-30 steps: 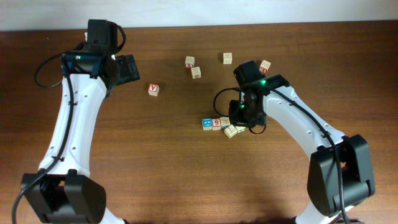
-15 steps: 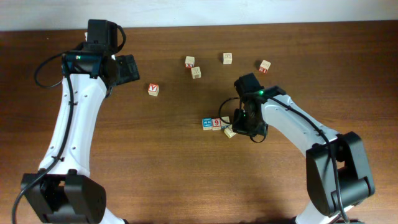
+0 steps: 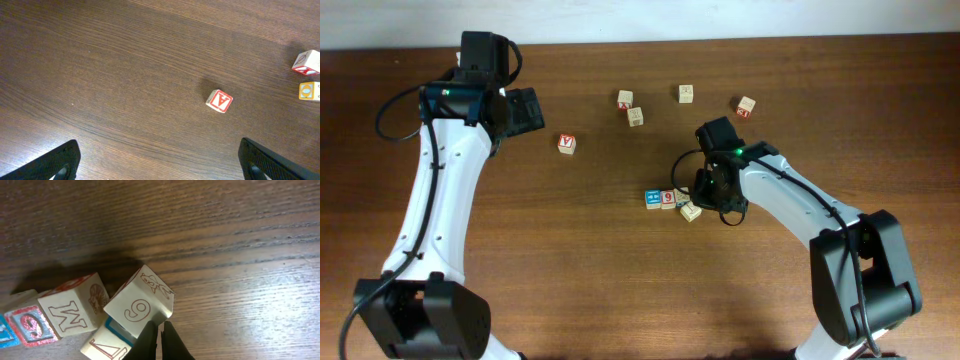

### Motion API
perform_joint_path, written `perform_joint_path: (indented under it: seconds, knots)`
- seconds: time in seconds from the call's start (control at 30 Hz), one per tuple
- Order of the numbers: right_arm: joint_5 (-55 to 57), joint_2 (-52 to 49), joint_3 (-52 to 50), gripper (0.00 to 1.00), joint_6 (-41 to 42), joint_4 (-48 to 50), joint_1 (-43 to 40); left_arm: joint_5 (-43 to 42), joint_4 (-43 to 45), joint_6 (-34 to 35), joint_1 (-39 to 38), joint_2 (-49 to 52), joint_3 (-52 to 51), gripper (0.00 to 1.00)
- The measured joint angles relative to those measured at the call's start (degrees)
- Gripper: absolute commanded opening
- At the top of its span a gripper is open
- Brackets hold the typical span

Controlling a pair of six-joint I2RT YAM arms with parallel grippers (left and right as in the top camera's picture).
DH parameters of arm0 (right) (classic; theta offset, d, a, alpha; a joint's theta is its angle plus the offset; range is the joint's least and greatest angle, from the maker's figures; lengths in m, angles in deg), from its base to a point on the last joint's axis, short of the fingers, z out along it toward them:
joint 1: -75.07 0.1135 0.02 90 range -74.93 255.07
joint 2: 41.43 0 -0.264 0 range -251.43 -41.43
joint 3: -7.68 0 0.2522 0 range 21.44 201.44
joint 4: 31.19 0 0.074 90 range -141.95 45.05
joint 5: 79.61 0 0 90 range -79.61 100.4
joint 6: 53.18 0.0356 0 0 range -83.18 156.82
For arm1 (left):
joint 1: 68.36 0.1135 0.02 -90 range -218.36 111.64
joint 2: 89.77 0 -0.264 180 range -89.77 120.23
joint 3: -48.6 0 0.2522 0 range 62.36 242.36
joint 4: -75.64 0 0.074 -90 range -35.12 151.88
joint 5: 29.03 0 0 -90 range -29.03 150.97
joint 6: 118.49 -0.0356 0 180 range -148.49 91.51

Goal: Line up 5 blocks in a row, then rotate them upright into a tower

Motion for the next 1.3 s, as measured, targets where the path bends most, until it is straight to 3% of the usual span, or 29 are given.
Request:
perform_joint_path:
  seconds: [0.6,0.97,1.3]
  knots:
    - [-1.3,0.0,0.0,0.08,-0.7,2.4,1.4,0.0,0.0,0.0,0.0,0.0,0.0,0.99]
    - [-7.3,-0.1,0.3,0.13,-9.1,-1.0,-4.8,0.0,0.0,0.0,0.0,0.0,0.0,0.99]
    - [-8.2,-0.1,-0.9,0.13,-9.5,-1.5,-4.8,0.0,0.0,0.0,0.0,0.0,0.0,0.99]
